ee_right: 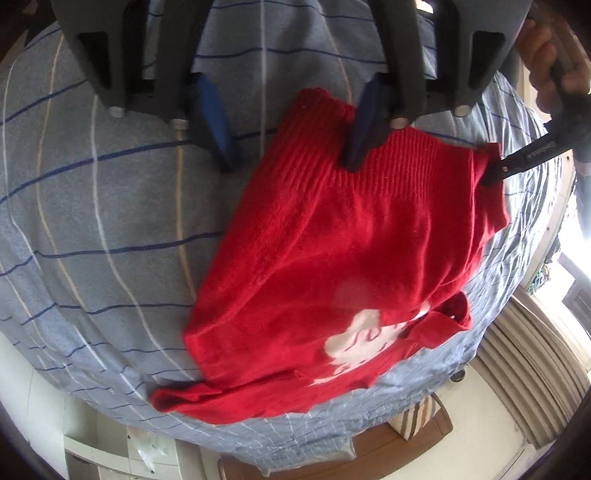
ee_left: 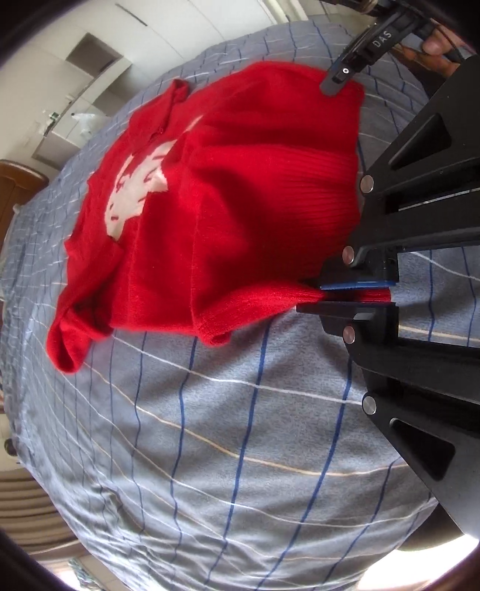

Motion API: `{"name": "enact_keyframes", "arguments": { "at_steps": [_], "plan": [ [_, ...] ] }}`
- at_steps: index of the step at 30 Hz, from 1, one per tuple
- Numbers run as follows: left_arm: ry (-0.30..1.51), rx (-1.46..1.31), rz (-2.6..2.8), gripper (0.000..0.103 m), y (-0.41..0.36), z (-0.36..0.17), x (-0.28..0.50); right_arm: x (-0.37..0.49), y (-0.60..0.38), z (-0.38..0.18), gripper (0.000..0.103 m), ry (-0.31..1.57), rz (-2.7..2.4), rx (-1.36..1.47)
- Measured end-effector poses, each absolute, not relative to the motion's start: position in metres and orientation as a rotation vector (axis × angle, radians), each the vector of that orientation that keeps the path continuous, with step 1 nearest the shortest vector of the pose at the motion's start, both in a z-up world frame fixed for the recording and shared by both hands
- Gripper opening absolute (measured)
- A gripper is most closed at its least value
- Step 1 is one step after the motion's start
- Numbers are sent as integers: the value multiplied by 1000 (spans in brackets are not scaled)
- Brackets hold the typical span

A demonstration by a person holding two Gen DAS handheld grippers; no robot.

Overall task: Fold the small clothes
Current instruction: 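Lower both grippers to the sweater hem and close on its two hem corners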

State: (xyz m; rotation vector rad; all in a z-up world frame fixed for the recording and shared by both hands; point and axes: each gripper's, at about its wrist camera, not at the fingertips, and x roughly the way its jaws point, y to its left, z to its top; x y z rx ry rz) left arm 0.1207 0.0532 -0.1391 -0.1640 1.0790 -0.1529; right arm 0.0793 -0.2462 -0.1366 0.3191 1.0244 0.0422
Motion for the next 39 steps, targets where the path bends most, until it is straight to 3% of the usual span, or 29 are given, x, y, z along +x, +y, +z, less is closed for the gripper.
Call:
{"name": "enact_keyframes", "arguments": {
  "at_steps": [1, 7, 19, 22, 24, 28, 31, 36, 37, 38, 39],
  "plan": [
    [1071, -176, -175, 2, 57, -133, 113, 71, -256, -132, 7, 1015, 42, 334],
    [1079, -138, -259, 2, 70, -124, 70, 15, -319, -110, 4, 1006, 19, 465],
    [1107, -104, -189, 3, 60, -160, 76, 18, -338, -148, 5, 1035, 29, 557],
    [1110, -120, -195, 6, 62, -162, 77, 17, -343, -149, 15, 1025, 49, 591],
    [1114, -139, -195, 10, 66, -162, 76, 14, -348, -148, 36, 1013, 50, 613],
    [1105, -168, -210, 24, 70, -161, 70, 5, -355, -140, 43, 989, 52, 617],
    [1099, -175, -234, 32, 68, -163, 66, 2, -352, -133, 56, 982, 73, 604],
    [1098, -143, -237, 32, 58, -167, 67, 17, -321, -135, 58, 990, 155, 555],
    [1099, -145, -232, 28, 58, -168, 68, 21, -314, -140, 58, 1003, 169, 542],
    [1102, -149, -229, 15, 58, -168, 69, 26, -308, -146, 55, 1024, 170, 531],
    [1107, -150, -229, 6, 58, -169, 71, 30, -306, -152, 38, 1045, 158, 528]
  ]
}}
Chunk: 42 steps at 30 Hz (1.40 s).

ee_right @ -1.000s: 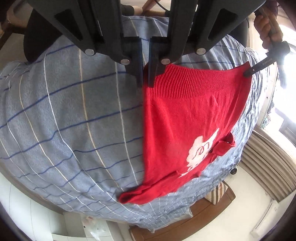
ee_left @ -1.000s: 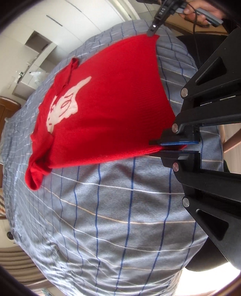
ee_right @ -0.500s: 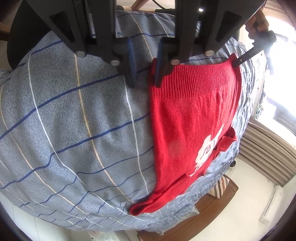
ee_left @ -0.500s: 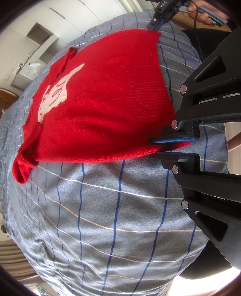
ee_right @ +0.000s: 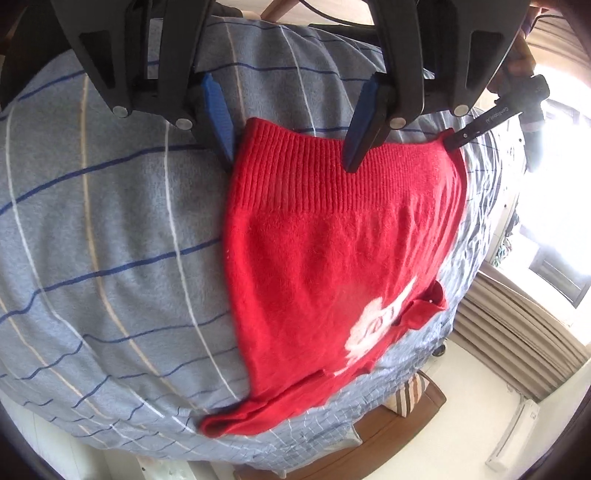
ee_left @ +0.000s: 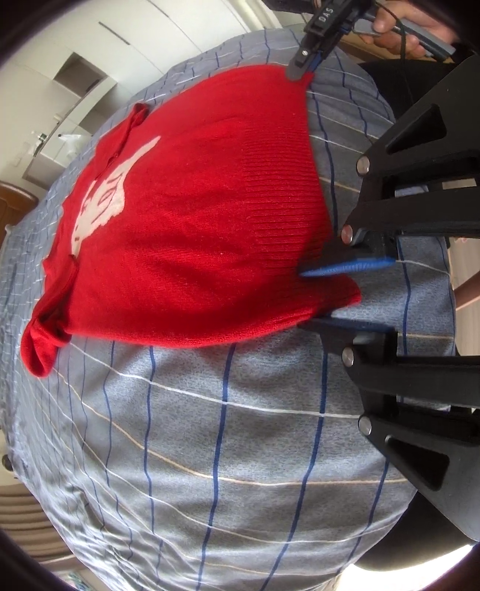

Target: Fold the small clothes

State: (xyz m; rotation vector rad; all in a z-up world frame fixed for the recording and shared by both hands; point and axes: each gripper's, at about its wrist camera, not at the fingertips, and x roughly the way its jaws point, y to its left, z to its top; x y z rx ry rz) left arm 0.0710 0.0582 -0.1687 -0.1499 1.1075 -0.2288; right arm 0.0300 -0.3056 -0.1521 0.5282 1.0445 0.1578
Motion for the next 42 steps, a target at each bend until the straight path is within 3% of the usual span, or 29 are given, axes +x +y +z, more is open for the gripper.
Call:
{"name": "enact_keyframes", "arguments": {
  "at_steps": [2, 3, 12, 42],
  "plan": [
    [1108, -124, -212, 3, 57, -167, 71, 32, -306, -160, 6, 1073, 105, 504],
    [1100, -99, -199, 3, 55, -166, 70, 31, -307, -160, 5, 1073, 95, 505],
    [1086, 42, -115, 2, 39, -175, 70, 21, -323, -167, 4, 1098, 6, 502],
    [1076, 88, -102, 3, 36, -178, 67, 22, -314, -170, 3, 1084, 13, 462]
  ]
}}
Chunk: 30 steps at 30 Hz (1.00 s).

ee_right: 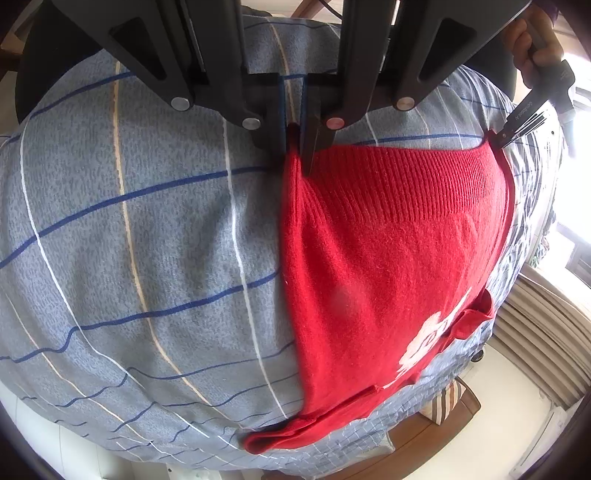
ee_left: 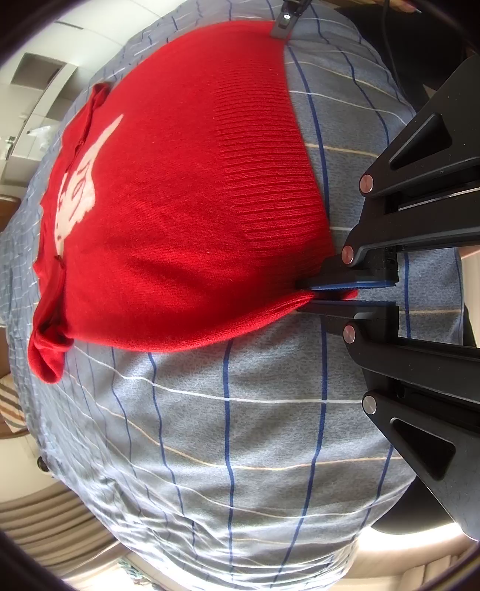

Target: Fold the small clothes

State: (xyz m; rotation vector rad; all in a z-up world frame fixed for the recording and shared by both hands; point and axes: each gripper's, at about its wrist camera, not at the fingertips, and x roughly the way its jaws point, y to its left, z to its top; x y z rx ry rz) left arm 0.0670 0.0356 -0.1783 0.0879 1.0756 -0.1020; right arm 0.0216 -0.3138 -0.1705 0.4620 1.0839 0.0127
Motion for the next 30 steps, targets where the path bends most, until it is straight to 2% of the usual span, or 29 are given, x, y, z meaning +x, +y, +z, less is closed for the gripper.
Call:
{"name": "enact_keyframes", "arguments": {
  "at_steps": [30],
  "plan": [
    [1073, 110, -98, 4, 34, -178, 66, 22, -316, -170, 4, 1087, 23, 446]
  ]
}}
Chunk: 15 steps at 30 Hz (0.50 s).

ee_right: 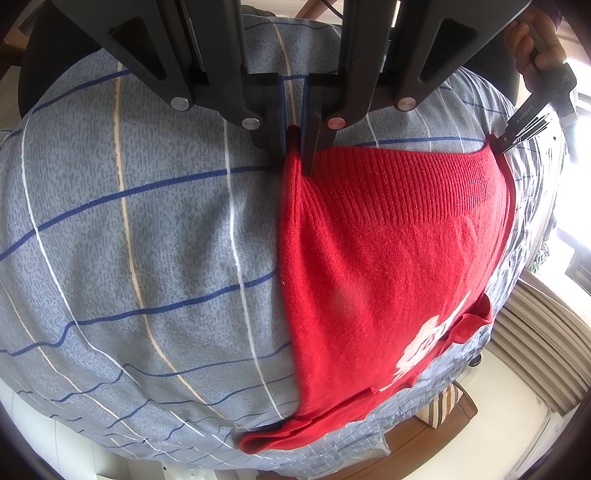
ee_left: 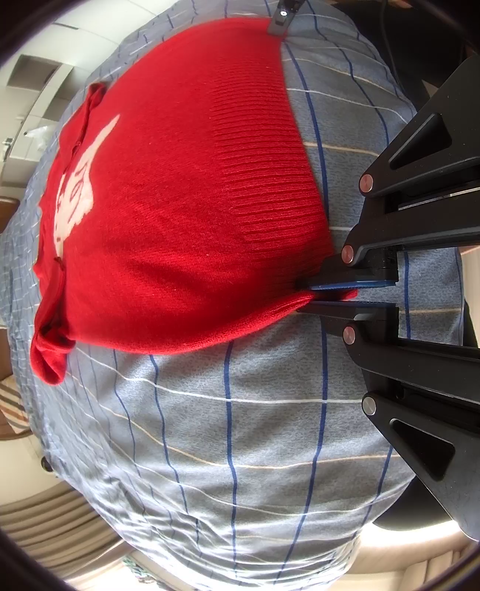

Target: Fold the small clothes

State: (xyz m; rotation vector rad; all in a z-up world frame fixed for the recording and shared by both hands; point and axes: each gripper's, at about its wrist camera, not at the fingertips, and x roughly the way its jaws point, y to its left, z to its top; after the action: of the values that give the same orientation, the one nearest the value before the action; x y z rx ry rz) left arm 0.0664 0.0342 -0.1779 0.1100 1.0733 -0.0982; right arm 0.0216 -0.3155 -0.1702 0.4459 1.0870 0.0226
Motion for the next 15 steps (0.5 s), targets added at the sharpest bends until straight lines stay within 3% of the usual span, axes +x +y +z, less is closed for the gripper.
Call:
{"name": "enact_keyframes", "arguments": {
  "at_steps": [2, 3, 6, 7, 13, 15],
  "plan": [
    [1073, 117, -96, 8, 35, -177, 65, 21, -315, -170, 6, 1088, 24, 445],
    [1079, 126, -95, 10, 34, -176, 64, 21, -315, -169, 14, 1094, 27, 446],
    [1098, 154, -83, 40, 39, -167, 55, 15, -323, -162, 35, 1140, 34, 448],
    [1091, 162, -72, 52, 44, -161, 51, 12, -328, -157, 37, 1157, 33, 444],
    [1009, 130, 24, 56, 86, -129, 38, 39, -349, -77, 44, 1049, -94, 52],
    [994, 91, 55, 56, 97, -121, 43, 74, -341, -49, 53, 964, -60, -35]
  ]
}}
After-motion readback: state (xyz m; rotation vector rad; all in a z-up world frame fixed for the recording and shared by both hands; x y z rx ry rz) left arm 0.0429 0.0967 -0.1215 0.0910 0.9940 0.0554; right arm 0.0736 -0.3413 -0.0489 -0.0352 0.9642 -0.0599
